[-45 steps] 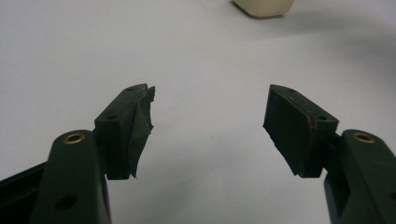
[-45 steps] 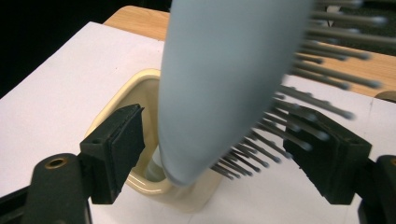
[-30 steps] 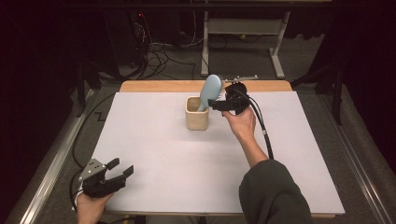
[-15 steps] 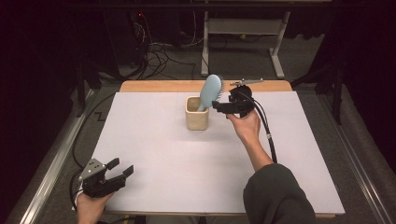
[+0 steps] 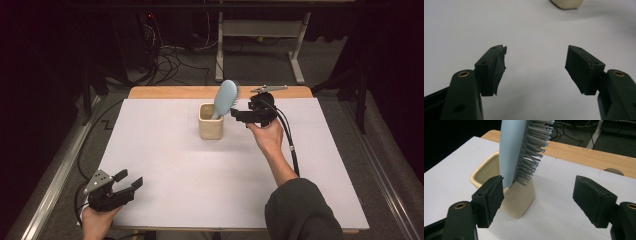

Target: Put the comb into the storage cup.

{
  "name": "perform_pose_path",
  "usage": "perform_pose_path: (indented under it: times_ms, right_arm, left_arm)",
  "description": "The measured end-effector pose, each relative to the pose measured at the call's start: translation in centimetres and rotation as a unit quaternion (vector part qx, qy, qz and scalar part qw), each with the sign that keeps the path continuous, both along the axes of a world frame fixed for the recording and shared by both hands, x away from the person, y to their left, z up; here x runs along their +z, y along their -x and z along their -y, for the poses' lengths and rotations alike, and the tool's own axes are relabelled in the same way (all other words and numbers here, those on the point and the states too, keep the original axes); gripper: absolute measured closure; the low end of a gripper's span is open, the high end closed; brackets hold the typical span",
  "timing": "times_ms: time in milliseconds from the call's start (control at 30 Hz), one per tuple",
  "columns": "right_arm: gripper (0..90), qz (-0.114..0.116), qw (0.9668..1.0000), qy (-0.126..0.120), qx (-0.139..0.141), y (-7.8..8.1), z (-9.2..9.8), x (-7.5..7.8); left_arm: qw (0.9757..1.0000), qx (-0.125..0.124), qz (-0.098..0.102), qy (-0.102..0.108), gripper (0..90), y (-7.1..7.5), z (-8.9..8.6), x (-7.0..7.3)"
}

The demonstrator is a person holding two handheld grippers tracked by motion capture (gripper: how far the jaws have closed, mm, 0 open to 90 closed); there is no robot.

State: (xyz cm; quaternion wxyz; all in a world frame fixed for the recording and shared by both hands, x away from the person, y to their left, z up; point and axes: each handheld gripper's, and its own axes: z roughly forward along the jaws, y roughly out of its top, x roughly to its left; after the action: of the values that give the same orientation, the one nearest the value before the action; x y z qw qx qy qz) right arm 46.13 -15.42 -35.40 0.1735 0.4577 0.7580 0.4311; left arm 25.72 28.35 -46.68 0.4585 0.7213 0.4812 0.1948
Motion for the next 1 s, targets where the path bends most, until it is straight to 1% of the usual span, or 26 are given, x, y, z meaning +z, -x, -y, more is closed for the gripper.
perform_pose_path:
  times_ms: [600,1000]
  right_arm:
    - [25.3,0.006,1.0,0.0,-0.001,1.0,1.3,-0.1]
    - [25.1,0.017,0.9998,0.001,0.003,2.0,2.1,-0.1]
  left_arm:
    - [1.0,-0.001,0.002,-0.001,33.2,0.0,0.1,0.0]
    - [1.0,-0.001,0.002,0.0,33.2,0.0,0.1,0.0]
